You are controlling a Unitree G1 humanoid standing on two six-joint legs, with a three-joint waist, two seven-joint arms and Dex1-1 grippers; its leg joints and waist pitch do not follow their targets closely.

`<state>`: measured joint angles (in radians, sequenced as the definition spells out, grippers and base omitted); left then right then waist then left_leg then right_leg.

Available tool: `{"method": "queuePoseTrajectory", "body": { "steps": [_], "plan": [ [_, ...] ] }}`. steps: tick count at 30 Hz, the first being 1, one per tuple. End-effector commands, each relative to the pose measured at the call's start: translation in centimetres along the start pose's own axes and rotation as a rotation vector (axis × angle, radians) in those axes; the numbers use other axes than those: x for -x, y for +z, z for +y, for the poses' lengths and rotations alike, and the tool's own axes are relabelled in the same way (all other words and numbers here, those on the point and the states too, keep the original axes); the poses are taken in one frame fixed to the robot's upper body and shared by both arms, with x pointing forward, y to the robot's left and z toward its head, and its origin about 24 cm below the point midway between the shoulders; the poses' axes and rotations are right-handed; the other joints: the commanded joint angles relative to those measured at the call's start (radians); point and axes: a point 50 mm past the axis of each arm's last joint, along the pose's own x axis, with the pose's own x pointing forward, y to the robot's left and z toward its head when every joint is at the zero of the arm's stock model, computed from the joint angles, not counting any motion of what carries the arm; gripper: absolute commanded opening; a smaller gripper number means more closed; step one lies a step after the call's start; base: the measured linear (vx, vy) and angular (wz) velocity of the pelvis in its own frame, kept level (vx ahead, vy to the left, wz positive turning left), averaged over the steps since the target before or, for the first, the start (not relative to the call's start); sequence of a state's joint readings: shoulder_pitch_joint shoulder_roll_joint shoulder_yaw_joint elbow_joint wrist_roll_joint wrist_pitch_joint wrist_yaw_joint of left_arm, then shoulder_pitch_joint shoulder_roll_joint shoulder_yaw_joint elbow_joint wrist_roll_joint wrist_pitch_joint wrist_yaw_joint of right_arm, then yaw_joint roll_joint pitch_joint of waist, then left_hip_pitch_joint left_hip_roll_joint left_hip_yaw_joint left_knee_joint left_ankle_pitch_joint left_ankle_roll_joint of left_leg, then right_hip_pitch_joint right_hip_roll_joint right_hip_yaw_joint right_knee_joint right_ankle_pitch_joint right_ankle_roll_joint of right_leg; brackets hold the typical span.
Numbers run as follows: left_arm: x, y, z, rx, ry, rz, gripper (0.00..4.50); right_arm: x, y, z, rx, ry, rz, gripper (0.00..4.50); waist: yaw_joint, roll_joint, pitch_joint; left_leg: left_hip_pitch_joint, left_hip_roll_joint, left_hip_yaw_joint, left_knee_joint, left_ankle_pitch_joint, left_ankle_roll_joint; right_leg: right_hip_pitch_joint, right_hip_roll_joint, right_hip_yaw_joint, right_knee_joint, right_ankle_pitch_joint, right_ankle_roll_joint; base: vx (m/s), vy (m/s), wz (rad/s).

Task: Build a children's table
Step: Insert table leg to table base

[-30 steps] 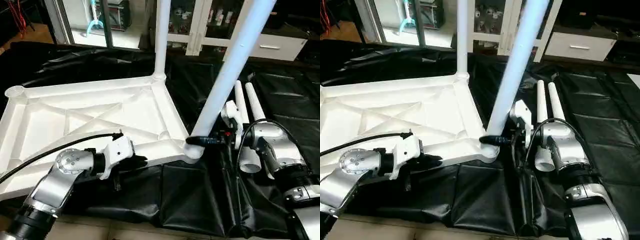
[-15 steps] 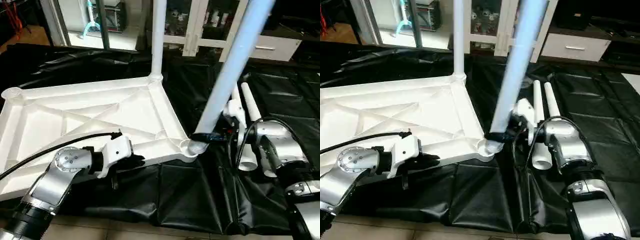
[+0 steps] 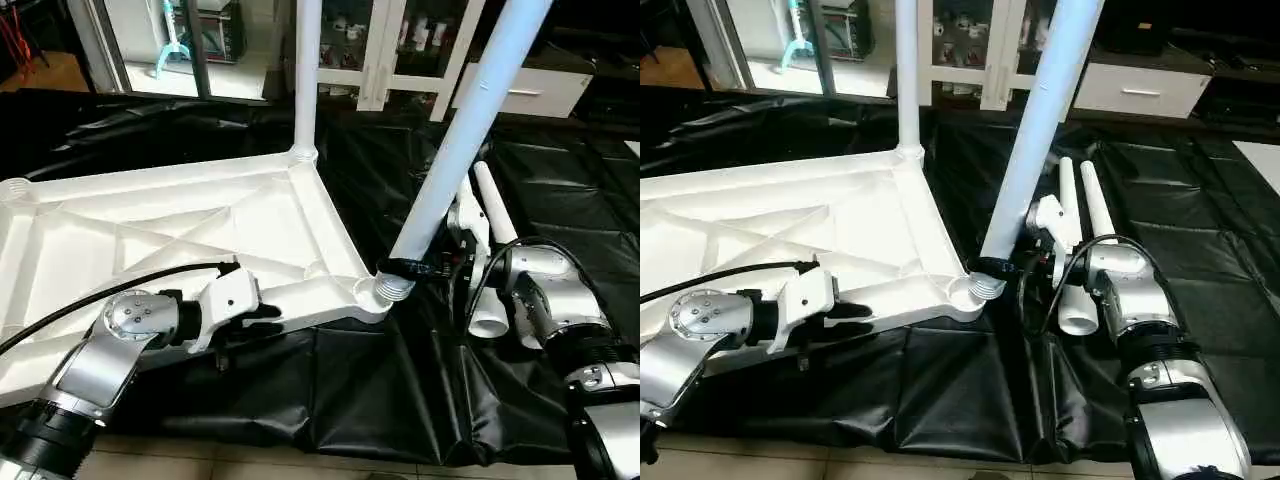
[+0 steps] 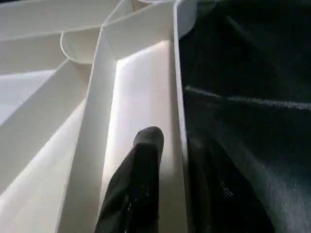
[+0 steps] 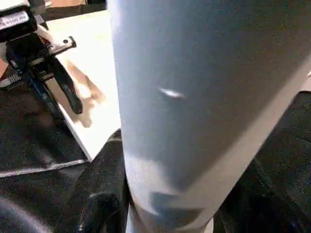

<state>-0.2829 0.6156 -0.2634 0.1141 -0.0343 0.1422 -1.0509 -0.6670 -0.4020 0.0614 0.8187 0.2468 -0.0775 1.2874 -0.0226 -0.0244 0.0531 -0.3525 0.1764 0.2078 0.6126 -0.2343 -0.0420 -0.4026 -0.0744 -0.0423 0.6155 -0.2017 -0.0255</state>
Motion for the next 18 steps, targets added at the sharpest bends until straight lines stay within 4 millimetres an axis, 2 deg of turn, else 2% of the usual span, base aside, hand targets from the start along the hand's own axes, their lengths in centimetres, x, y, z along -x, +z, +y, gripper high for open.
{"method": "queuePoseTrajectory", "body": {
  "steps": [1,8,9,11,18],
  "plan": [
    [0.1,-0.6,0.1,0.011,-0.008,0.05,1.03,-0.3,-0.6,0.2,-0.018,-0.002,0.02,1.87,0.003,0.011,-0.039,0.007,0.064,-0.026,-0.081,-0.129,0.082,0.037,-0.064,0.045,-0.064,-0.098,-0.301,0.0,0.0,0.0],
    [0.3,-0.8,0.0,0.044,-0.018,0.078,0.55,-1.2,0.0,0.0,-0.002,-0.019,-0.008,1.87,0.0,0.012,-0.035,0.008,0.064,-0.027,-0.084,-0.143,0.078,0.035,-0.066,0.047,-0.067,-0.13,-0.301,0.0,0.0,0.0],
    [0.3,-0.8,0.0,0.043,-0.014,0.077,0.31,-1.2,0.1,0.0,0.0,-0.018,-0.01,1.87,0.0,0.01,-0.035,0.007,0.064,-0.026,-0.084,-0.142,0.079,0.035,-0.066,0.048,-0.067,-0.131,-0.3,0.0,0.0,0.0],
    [0.2,-0.7,0.2,0.035,0.005,0.076,0.25,-1.5,0.2,0.0,0.005,-0.007,-0.01,1.87,0.002,0.013,-0.034,0.007,0.064,-0.027,-0.083,-0.131,0.081,0.036,-0.066,0.048,-0.066,-0.126,-0.3,0.0,0.0,0.0],
    [0.2,-0.5,0.4,0.027,0.027,0.071,0.0,-1.7,-0.4,0.7,0.0,0.071,0.029,1.87,0.001,0.011,-0.031,0.006,0.065,-0.027,-0.085,-0.144,0.083,0.035,-0.067,0.048,-0.069,-0.152,-0.294,0.0,0.0,0.0]
  ]
}}
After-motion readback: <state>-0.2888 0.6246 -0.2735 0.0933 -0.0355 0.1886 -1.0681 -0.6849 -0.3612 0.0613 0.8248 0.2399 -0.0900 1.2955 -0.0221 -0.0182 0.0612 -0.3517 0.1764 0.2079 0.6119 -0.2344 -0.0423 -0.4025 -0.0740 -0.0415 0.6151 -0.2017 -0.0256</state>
